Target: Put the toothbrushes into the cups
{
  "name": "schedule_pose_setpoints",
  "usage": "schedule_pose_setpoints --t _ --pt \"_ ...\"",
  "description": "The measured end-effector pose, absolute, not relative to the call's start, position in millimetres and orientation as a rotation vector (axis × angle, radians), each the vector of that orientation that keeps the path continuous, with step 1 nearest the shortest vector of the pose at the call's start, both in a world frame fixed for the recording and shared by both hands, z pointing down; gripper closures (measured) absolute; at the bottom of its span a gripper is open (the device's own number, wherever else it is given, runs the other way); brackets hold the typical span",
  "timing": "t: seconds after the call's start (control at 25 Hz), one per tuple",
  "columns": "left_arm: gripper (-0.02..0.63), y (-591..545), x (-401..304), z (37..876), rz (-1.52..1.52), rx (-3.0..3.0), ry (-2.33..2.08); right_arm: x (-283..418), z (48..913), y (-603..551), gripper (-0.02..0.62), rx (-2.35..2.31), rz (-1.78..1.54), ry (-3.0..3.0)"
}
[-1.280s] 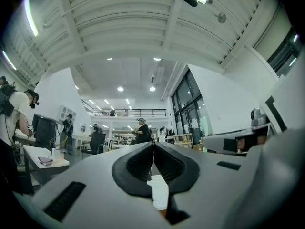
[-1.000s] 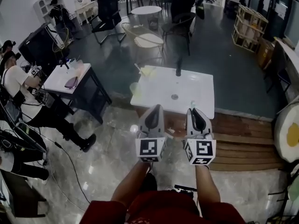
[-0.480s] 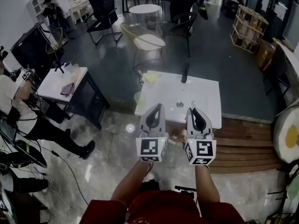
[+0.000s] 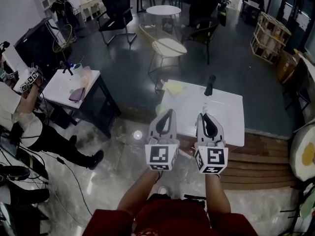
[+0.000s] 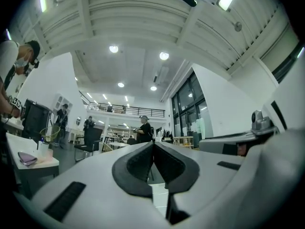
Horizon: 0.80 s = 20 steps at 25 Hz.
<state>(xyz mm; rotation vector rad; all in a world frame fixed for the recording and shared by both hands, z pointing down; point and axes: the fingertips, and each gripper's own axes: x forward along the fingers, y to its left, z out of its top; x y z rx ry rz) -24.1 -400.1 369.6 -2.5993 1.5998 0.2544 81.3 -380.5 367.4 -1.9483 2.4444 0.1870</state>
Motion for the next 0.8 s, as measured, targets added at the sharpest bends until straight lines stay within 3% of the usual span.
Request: schedule_pose_setpoints --t 0.8 --pt "0.577 -478 -57 377 0.216 -2.427 1.849 51 374 -478 0.546 -1.652 0.141 2.604"
